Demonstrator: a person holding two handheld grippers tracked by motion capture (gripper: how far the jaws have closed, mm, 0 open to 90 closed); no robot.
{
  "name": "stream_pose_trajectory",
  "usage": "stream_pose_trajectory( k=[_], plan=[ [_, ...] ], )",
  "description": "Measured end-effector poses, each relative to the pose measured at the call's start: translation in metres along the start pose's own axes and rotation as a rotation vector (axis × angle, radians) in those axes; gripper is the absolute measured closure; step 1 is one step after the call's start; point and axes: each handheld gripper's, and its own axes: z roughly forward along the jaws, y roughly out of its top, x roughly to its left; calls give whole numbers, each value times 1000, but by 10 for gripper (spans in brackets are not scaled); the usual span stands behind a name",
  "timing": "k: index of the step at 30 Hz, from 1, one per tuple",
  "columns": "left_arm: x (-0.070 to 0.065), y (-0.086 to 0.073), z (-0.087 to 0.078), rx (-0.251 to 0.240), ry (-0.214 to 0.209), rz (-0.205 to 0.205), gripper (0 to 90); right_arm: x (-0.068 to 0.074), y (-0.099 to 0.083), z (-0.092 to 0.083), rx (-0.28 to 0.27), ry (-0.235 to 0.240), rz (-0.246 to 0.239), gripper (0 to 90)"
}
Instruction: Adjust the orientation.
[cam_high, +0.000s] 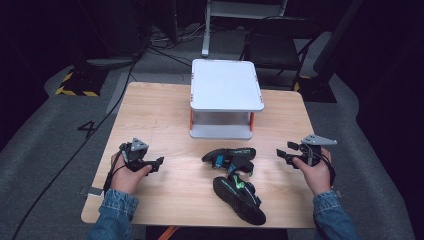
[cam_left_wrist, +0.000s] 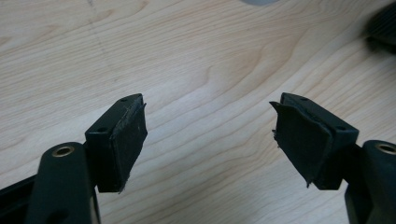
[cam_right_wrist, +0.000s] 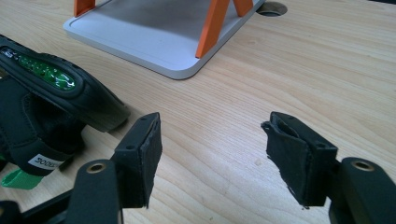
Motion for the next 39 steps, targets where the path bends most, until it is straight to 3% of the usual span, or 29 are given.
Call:
stream_pose_trajectory(
  k=[6,7,11,15,20,26,29,33,37,39],
  plan=[
    [-9,10,-2,-31,-12,10,256,-1,-4,-4,9,-8,6,364],
    [-13,13,-2,-53,-30,20,258,-3,-6,-5,8,-13,12,364],
    [-20,17,-1,-54,-52,50,260,-4,-7,-7,5,-16,24,364],
    [-40,29,3,-64,-110,104,260,-5,-11,-10,16,-19,27,364],
    [-56,39,11,-78,-184,139,273,-8,-18,-17,17,-33,42,364],
    [-80,47,24,-55,-260,245,281,-14,-26,-29,10,-57,67,364],
    [-87,49,30,-34,-295,273,287,-15,-30,-33,12,-62,72,364],
    [-95,50,38,-10,-297,323,298,-17,-34,-37,14,-69,80,364],
    [-105,49,54,-21,-303,380,322,-18,-38,-38,23,-72,91,364],
    [-109,48,63,-34,-274,400,337,-18,-40,-39,23,-72,92,363]
  ],
)
